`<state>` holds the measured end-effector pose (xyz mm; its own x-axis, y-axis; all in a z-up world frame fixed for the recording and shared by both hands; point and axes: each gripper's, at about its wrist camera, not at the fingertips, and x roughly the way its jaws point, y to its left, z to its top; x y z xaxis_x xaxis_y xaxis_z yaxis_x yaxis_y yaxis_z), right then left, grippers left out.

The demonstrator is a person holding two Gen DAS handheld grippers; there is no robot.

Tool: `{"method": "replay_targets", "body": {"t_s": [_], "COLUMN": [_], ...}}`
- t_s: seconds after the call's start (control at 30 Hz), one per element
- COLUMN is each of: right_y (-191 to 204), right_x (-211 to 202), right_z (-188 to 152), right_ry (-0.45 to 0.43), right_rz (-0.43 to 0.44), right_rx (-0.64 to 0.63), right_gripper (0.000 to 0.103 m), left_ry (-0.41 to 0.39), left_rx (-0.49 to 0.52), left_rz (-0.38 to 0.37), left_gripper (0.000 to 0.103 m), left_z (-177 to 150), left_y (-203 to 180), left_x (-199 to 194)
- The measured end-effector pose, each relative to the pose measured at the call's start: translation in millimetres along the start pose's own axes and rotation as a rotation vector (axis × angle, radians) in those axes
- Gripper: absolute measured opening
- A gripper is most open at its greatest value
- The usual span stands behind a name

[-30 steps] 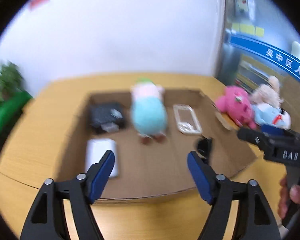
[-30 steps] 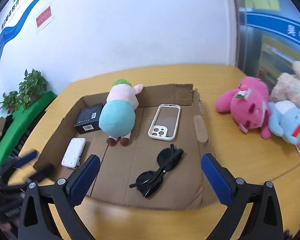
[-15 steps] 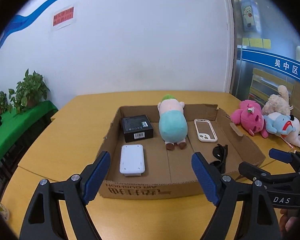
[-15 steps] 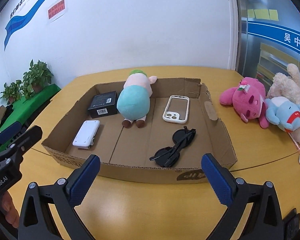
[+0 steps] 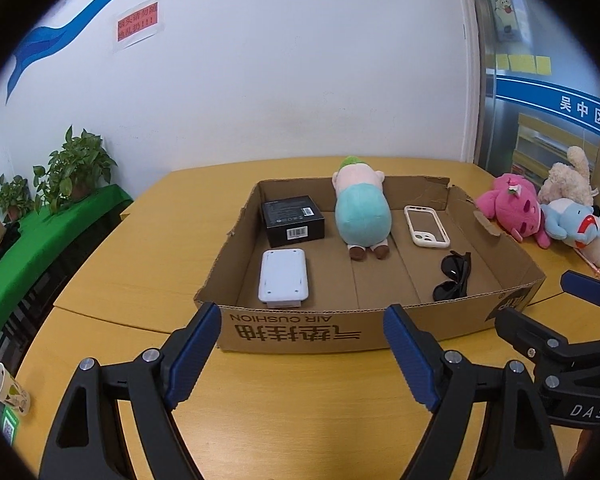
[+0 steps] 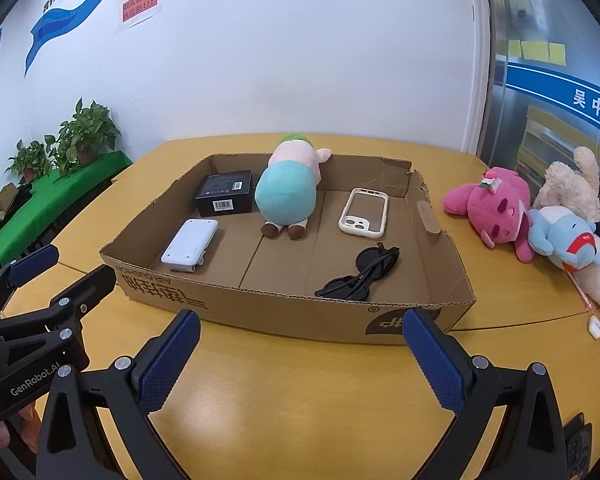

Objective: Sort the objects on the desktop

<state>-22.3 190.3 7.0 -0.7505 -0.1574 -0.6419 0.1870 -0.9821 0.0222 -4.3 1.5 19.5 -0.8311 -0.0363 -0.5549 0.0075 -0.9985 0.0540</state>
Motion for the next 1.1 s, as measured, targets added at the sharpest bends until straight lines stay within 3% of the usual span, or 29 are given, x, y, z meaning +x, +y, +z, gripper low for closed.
{"method": "replay_targets", "body": {"t_s": [1.1], "right_y": [-11.2], "right_x": [-0.6], "right_z": [-6.7], "right_ry": [0.011], "right_rz": [-0.026], "right_rx": [0.048], "right_gripper": [0.103], "left_ry": [0.019], "left_rx": [-0.015], "left_rz": [-0.080], "left_gripper": [0.089], "left_z": [-1.9], "left_y": [2.7], "left_x": [4.9]}}
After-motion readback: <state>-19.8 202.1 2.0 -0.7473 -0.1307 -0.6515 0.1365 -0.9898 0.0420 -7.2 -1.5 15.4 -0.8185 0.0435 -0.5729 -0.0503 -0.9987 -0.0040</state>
